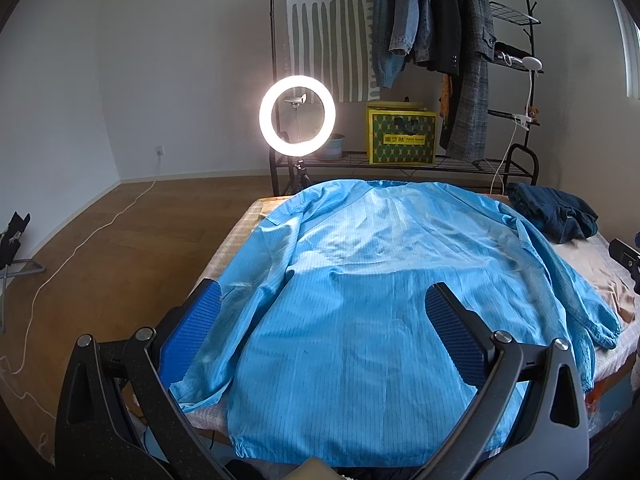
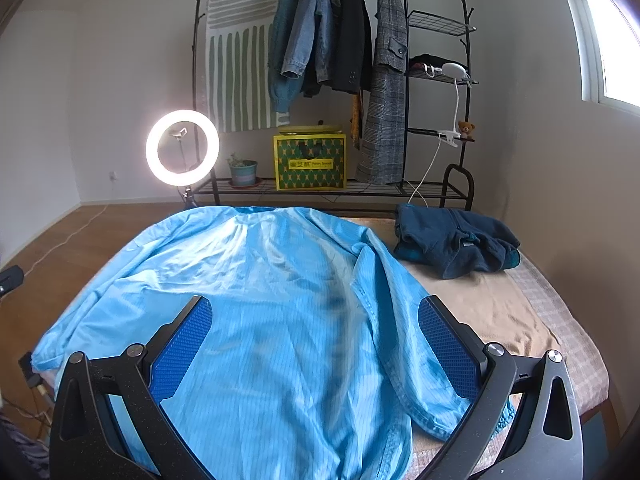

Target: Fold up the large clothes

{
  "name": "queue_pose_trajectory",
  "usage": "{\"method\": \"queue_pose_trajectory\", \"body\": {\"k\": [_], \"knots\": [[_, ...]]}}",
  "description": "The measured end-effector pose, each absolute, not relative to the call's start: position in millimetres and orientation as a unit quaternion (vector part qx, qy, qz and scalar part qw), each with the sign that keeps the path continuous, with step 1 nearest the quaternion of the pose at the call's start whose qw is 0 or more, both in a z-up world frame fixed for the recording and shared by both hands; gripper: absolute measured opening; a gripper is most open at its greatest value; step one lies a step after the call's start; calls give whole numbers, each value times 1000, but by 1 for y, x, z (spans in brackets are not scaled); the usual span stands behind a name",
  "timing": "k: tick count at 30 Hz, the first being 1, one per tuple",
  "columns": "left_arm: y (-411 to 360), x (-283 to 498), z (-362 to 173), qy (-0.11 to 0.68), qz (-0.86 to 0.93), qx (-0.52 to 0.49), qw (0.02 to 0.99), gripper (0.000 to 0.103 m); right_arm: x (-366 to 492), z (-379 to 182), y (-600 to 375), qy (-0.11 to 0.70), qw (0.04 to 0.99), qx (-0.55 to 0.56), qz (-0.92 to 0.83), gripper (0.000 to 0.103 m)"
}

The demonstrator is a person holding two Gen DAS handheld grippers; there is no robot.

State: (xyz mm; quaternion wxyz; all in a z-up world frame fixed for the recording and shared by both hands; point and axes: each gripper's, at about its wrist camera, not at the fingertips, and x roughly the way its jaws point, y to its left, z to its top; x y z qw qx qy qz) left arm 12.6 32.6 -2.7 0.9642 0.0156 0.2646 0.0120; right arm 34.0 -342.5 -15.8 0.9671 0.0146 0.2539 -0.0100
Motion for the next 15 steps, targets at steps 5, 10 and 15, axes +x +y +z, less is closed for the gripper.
{"method": "queue_pose_trajectory", "body": {"k": [5, 10, 15], "knots": [[34, 19, -9, 269, 23, 20, 963, 103, 36, -14, -337, 255, 967, 17, -4, 102], [59, 30, -16, 274, 7, -5, 962, 103, 45, -12, -325, 260, 965, 21, 8, 102], [111, 54, -22, 284, 10, -22, 959, 103, 64, -17, -306, 276, 961, 23, 29, 102]]}}
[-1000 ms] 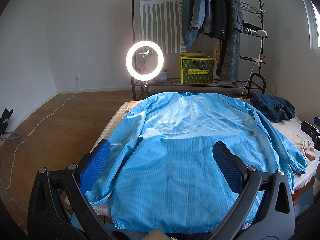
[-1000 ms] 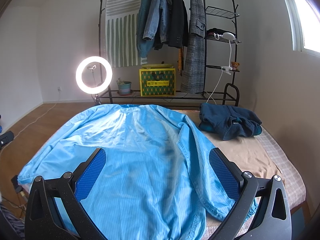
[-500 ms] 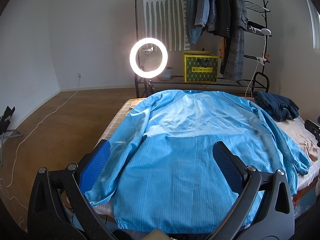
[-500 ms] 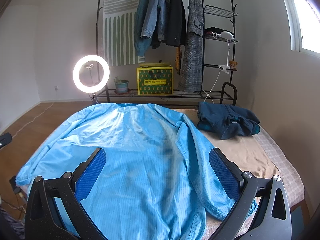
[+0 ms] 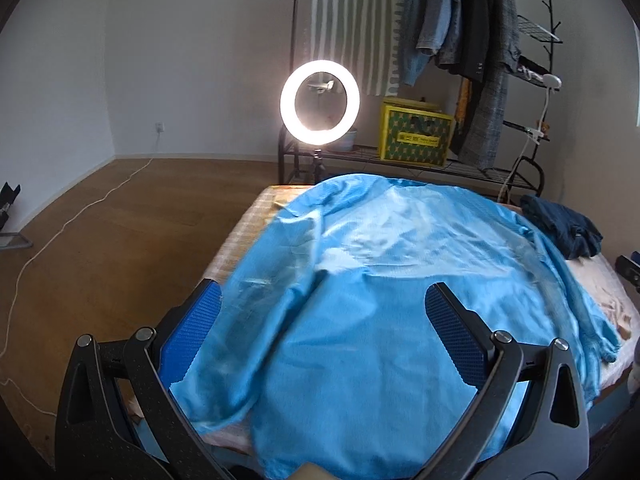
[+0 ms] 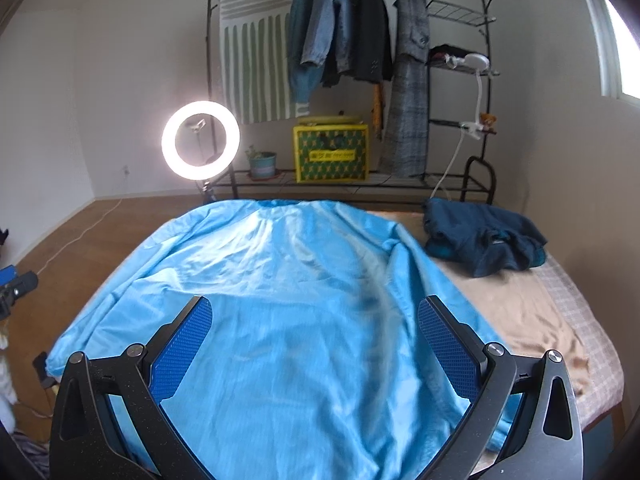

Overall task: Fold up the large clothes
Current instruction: 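Lower the left tool onto the coat's side edge and close it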

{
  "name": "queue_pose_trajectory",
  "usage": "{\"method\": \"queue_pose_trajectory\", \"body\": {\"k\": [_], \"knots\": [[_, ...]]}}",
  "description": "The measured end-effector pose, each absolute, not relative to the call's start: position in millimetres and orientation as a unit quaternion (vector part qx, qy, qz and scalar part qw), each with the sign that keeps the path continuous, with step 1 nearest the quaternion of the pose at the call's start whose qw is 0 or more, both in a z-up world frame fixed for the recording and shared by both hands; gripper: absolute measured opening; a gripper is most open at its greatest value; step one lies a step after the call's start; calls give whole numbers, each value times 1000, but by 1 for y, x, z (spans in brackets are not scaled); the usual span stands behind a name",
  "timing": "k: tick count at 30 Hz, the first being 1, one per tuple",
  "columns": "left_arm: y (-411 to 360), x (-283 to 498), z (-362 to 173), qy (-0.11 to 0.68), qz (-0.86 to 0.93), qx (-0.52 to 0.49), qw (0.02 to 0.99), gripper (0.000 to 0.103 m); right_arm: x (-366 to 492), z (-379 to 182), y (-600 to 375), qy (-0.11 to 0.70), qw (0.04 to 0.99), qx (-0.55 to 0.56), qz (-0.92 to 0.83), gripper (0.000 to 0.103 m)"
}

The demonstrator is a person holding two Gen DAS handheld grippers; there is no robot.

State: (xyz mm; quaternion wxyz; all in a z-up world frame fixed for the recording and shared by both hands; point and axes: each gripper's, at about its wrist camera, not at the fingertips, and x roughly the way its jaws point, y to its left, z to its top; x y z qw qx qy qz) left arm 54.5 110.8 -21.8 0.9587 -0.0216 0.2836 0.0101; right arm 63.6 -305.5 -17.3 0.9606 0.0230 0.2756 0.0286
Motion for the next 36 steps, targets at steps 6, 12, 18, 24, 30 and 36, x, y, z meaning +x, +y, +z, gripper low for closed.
{"method": "queue_pose_trajectory", "body": {"k": [6, 12, 18, 24, 30, 36], "knots": [[176, 105, -55, 341, 13, -16, 940, 98, 84, -25, -283, 285, 955, 11, 76, 102], [249, 152, -124, 437, -10, -111, 892, 81, 110, -29, -265, 302, 945, 33, 120, 102], [296, 178, -185, 484, -11, -171, 858, 80, 132, -43, -246, 325, 930, 49, 166, 98], [304, 191, -222, 514, -19, -180, 839, 79, 145, -59, -236, 353, 916, 54, 182, 98], [293, 196, -235, 527, -17, -136, 839, 52, 149, -59, -230, 358, 914, 52, 183, 98], [292, 196, -232, 517, -31, -137, 844, 2, 146, -65, -222, 358, 916, 26, 181, 98]]}}
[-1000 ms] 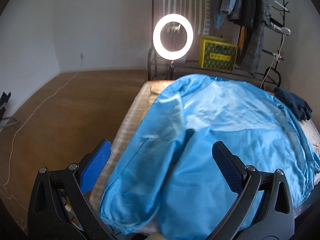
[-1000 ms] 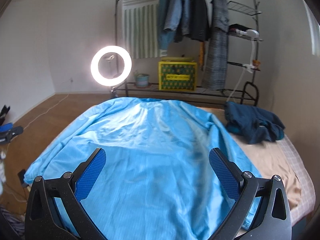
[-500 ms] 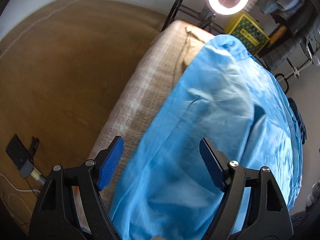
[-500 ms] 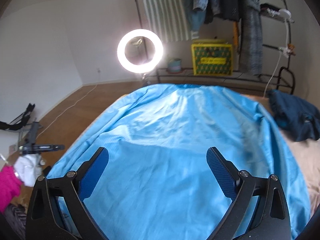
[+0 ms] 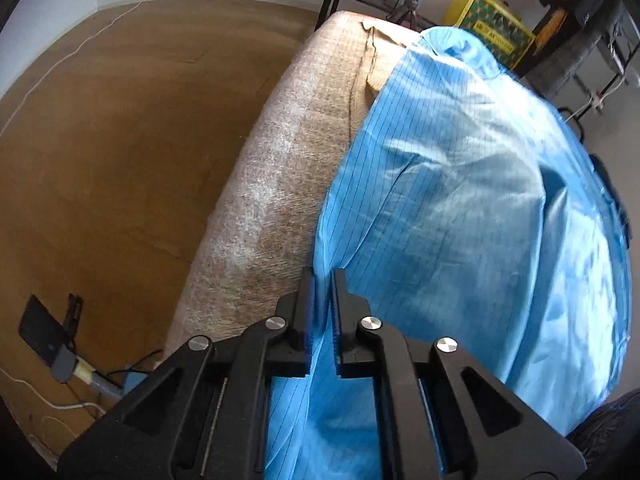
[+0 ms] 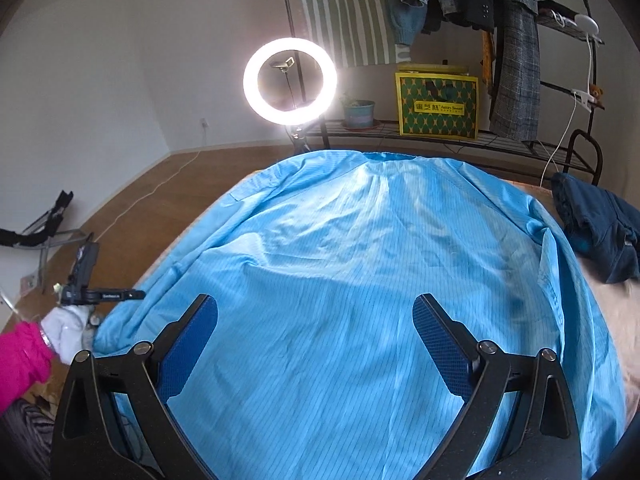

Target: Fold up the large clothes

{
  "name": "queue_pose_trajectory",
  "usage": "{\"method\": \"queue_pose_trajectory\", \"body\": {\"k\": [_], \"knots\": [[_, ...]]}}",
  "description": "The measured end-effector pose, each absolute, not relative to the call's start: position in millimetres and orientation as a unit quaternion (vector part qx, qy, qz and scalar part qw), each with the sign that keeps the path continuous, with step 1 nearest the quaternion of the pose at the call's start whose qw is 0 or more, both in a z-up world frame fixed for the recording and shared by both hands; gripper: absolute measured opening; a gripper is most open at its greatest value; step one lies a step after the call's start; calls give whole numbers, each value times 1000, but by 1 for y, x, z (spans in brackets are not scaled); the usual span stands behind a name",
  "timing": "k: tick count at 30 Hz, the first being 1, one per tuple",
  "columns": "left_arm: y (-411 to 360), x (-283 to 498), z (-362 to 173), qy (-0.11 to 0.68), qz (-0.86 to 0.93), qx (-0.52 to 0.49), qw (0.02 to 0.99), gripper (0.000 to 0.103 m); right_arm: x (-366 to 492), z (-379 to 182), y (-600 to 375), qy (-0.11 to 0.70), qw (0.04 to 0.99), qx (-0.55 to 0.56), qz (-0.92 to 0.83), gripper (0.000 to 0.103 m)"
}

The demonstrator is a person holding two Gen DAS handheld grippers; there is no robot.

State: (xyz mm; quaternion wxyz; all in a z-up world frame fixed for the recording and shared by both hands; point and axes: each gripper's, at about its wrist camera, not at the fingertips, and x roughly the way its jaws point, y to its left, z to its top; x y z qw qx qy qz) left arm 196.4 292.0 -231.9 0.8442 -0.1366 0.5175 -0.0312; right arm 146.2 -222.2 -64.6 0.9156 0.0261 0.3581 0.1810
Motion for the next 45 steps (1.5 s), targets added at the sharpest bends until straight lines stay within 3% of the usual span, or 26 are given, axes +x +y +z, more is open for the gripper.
{"method": "queue_pose_trajectory", "body": {"k": [12, 14, 20, 25, 33, 35, 40, 43, 45], "knots": [[286, 168, -150, 419, -83, -182, 886, 0, 146, -71, -220, 376, 905, 29, 196, 97], [273, 159, -123, 393, -108, -185, 894, 0, 148, -74, -219, 391, 897, 32, 204, 86], [198, 129, -68, 353, -203, -161, 899, 0, 150, -80, -222, 418, 881, 54, 216, 66], [106, 113, -61, 376, -265, -102, 882, 0, 148, -78, -225, 416, 880, 68, 220, 62], [14, 104, -107, 451, -284, -17, 846, 0, 144, -79, -234, 422, 875, 83, 223, 62], [13, 96, -117, 465, -285, -8, 838, 5, 143, -79, -235, 424, 874, 82, 224, 62], [21, 65, -118, 463, -295, -17, 836, 48, 139, -81, -239, 430, 871, 81, 224, 62], [48, 38, -105, 449, -293, -53, 842, 50, 135, -82, -239, 432, 869, 78, 227, 62], [75, 25, -100, 439, -265, -77, 855, 57, 131, -83, -236, 435, 866, 78, 233, 62]]}}
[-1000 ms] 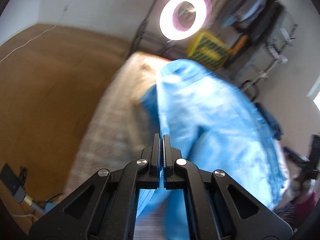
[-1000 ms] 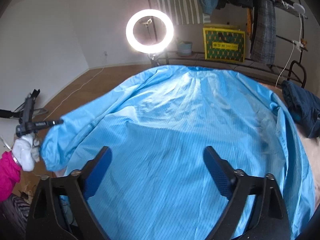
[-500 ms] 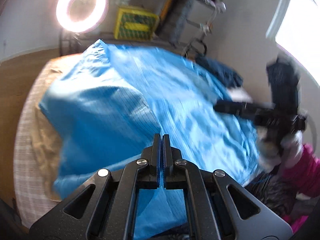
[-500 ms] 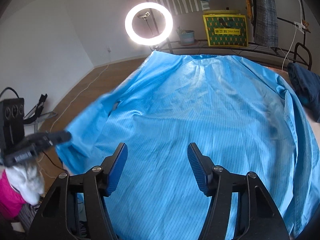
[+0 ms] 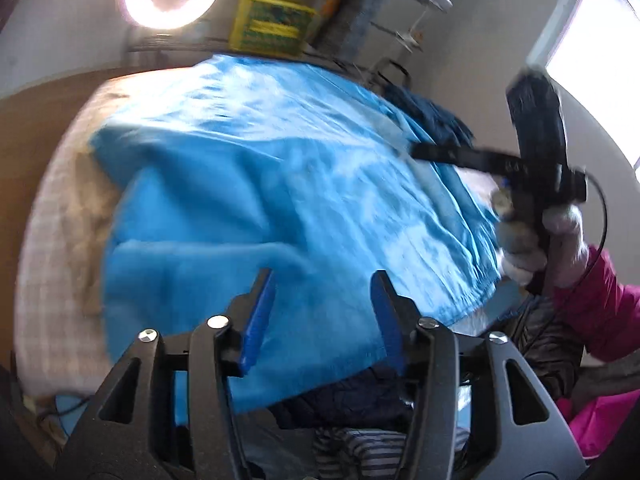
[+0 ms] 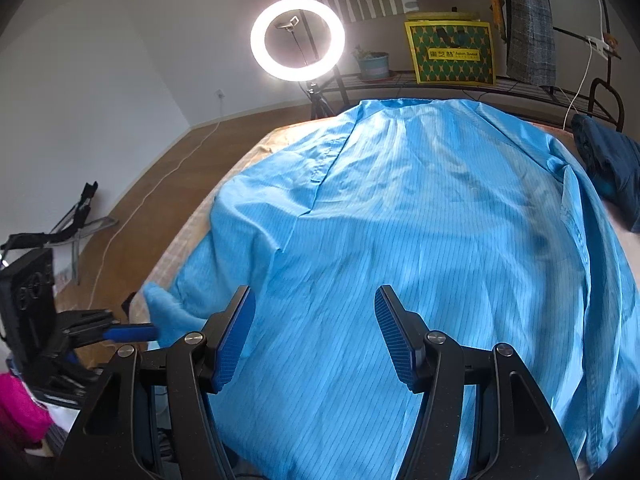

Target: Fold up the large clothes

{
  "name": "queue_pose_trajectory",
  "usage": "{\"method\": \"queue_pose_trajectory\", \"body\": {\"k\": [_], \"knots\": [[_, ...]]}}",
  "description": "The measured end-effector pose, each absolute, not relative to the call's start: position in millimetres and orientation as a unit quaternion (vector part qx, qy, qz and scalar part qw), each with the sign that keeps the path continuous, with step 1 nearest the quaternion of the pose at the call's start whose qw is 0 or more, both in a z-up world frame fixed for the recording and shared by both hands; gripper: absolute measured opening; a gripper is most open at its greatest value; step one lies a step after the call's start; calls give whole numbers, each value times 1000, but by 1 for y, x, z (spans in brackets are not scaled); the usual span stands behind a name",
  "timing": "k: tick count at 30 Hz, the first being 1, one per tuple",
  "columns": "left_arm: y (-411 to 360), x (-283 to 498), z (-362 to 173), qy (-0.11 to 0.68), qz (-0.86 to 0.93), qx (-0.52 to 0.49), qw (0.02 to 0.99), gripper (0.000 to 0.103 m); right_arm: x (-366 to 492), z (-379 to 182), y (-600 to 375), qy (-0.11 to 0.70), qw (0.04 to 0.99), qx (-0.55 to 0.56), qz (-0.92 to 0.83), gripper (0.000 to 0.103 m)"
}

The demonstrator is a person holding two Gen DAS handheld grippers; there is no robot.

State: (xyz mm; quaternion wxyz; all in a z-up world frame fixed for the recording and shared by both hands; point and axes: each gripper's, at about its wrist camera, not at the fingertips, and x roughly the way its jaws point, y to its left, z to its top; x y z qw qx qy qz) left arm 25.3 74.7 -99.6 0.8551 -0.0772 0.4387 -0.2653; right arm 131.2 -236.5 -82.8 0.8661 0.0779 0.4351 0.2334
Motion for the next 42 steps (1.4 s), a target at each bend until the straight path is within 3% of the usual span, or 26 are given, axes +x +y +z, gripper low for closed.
{"method": "queue_pose_trajectory", "body": {"k": [12, 15, 17, 23, 26, 27, 28, 29, 30, 42], "knots": [[223, 42, -145, 449, -103, -300, 835, 59, 107, -97, -136, 447, 813, 37, 372, 62], [229, 40, -146, 444, -89, -306, 837, 59, 92, -103, -95, 438, 795, -4, 420, 64], [234, 40, -147, 440, -83, -312, 838, 59, 81, -110, -70, 431, 788, -41, 437, 72], [254, 33, -158, 440, -64, -330, 833, 58, 60, -160, 0, 412, 776, -213, 427, 73], [260, 32, -166, 445, -59, -334, 829, 58, 66, -180, 10, 418, 774, -246, 408, 72], [261, 31, -169, 447, -60, -336, 827, 58, 71, -187, 8, 422, 774, -246, 402, 68], [262, 30, -172, 451, -62, -341, 823, 58, 74, -191, 8, 428, 773, -243, 400, 50], [262, 29, -177, 455, -64, -345, 819, 58, 77, -195, 8, 439, 768, -238, 401, 20], [262, 29, -180, 459, -65, -349, 815, 58, 82, -200, 7, 456, 760, -225, 406, 10], [245, 14, -199, 478, -78, -365, 795, 58, 50, -165, -7, 452, 715, -144, 514, 8]]}}
